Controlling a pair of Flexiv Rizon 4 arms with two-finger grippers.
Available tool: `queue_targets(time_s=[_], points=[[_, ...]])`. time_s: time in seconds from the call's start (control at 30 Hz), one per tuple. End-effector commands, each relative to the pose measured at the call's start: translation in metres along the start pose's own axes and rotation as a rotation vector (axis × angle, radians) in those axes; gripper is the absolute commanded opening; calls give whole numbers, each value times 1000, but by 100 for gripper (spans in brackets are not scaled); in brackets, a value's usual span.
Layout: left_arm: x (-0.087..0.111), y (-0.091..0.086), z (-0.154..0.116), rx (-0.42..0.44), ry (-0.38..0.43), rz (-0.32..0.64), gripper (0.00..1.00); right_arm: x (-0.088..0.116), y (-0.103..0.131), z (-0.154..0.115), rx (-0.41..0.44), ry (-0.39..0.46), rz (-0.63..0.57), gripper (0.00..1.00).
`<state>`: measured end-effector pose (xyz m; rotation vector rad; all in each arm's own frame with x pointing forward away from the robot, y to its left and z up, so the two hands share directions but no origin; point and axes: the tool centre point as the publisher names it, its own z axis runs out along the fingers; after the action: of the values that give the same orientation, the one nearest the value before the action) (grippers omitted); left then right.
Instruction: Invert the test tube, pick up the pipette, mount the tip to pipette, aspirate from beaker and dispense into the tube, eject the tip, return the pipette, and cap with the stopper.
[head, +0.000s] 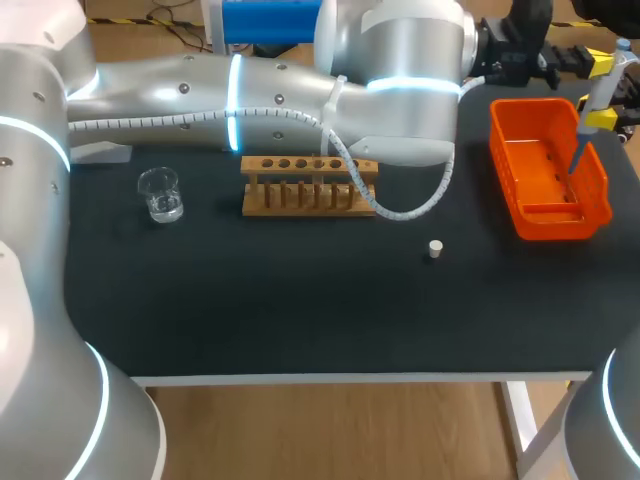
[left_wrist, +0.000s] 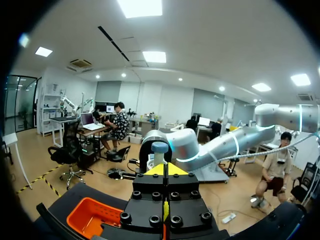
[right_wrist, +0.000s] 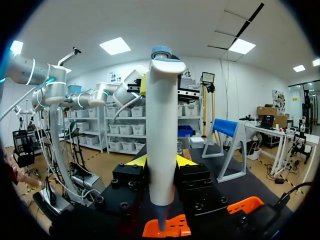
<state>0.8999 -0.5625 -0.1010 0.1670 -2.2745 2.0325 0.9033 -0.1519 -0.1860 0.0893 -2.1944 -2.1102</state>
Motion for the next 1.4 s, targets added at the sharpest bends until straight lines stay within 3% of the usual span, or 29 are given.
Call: queue_targets(time_s=[0.03,0.3,0.53,0.7,0.73,0.77,0.8,1.1,1.4], points=[[-6,9,2,-5,13,-2,0,-2,10,-1,2,9,-1,0],[-4,-8,-6,35,-18,38,0,-2,10,-1,2,9,-1,0],[-9,-34,-10,22,-15,62,0,-2,10,-1,2,9,-1,0],[-11,-42,-12,11,-7,65,0,-2,10,-1,2,9,-1,0],[-11,-43,-12,11,-7,65,43,-2,10,-1,2,9,-1,0],[-10,-45,-12,11,-6,65,96,-2,10,-1,2,9,-1,0],[-10,-45,-12,11,-5,66,100,-2,10,-1,2,9,-1,0],[-3,-44,-29,-2,20,70,100,-2,10,-1,2,9,-1,0],[5,-35,-86,11,15,50,100,-2,10,-1,2,9,-1,0]])
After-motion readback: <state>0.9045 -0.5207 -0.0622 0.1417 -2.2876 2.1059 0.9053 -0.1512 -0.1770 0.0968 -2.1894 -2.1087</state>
